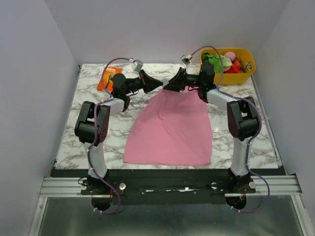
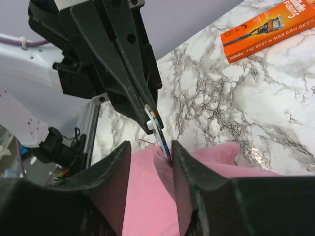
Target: Pin the brooch onto the clothing
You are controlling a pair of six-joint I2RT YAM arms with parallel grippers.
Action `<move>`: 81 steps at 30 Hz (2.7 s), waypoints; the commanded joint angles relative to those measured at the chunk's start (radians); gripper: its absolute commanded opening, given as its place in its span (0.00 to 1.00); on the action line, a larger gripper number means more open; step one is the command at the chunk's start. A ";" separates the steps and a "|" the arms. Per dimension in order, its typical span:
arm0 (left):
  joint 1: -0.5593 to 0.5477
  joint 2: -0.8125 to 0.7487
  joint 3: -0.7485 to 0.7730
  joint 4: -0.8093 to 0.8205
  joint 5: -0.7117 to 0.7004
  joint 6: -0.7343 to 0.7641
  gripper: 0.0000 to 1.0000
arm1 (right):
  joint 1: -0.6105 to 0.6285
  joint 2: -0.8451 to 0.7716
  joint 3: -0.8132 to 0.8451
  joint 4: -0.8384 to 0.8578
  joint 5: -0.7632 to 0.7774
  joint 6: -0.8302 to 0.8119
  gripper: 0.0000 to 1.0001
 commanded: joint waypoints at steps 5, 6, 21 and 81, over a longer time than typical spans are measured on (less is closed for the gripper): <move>0.000 -0.034 -0.002 0.017 -0.004 0.015 0.00 | 0.008 -0.011 0.017 -0.008 -0.055 -0.032 0.44; 0.000 -0.035 -0.003 0.015 -0.004 0.015 0.00 | 0.007 -0.010 0.018 -0.008 -0.058 -0.033 0.44; 0.000 -0.035 0.000 0.073 0.055 -0.015 0.00 | -0.036 -0.014 -0.014 0.121 -0.150 0.000 0.72; -0.002 -0.094 -0.017 0.035 0.087 0.003 0.00 | -0.002 0.092 0.158 0.123 -0.172 0.094 0.26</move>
